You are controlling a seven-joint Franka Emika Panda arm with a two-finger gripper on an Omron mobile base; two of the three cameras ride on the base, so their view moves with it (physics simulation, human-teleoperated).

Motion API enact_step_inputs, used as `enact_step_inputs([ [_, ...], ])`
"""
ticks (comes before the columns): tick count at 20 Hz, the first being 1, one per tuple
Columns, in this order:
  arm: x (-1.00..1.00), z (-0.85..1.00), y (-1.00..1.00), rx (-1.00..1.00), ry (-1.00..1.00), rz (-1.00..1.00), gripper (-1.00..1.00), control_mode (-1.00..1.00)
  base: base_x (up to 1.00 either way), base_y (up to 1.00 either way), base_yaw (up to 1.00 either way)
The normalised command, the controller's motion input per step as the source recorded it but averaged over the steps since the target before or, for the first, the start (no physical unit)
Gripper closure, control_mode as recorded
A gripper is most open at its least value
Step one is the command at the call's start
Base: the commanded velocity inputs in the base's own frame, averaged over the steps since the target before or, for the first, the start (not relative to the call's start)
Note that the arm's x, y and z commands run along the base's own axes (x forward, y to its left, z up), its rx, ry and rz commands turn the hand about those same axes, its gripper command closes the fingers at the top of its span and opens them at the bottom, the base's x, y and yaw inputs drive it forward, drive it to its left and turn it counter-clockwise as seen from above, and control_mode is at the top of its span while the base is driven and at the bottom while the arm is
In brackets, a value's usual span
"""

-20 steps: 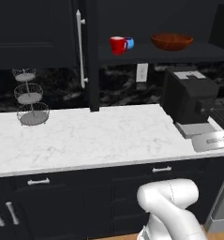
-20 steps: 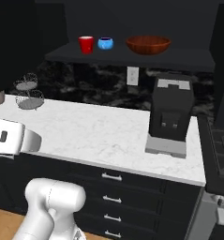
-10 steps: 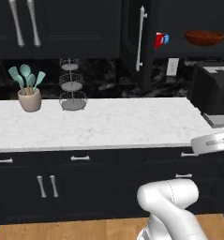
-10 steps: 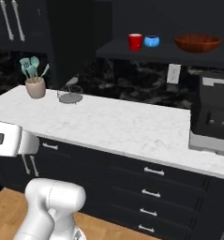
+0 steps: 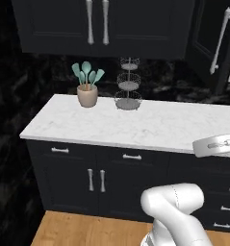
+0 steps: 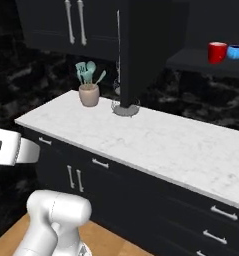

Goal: Gather all objects into one cabinet and sort the glasses and bowls to opposite sides.

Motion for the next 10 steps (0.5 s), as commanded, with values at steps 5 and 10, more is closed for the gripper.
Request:
enact_step_inputs([
  [5,0.00,0.00,0.00,0.00,0.00,0.00,-1.00,1.00,0.00,0.23,0.45],
  [10,0.00,0.00,0.00,0.00,0.00,0.00,-1.00,1.00,-0.04,-0.03,0.57],
])
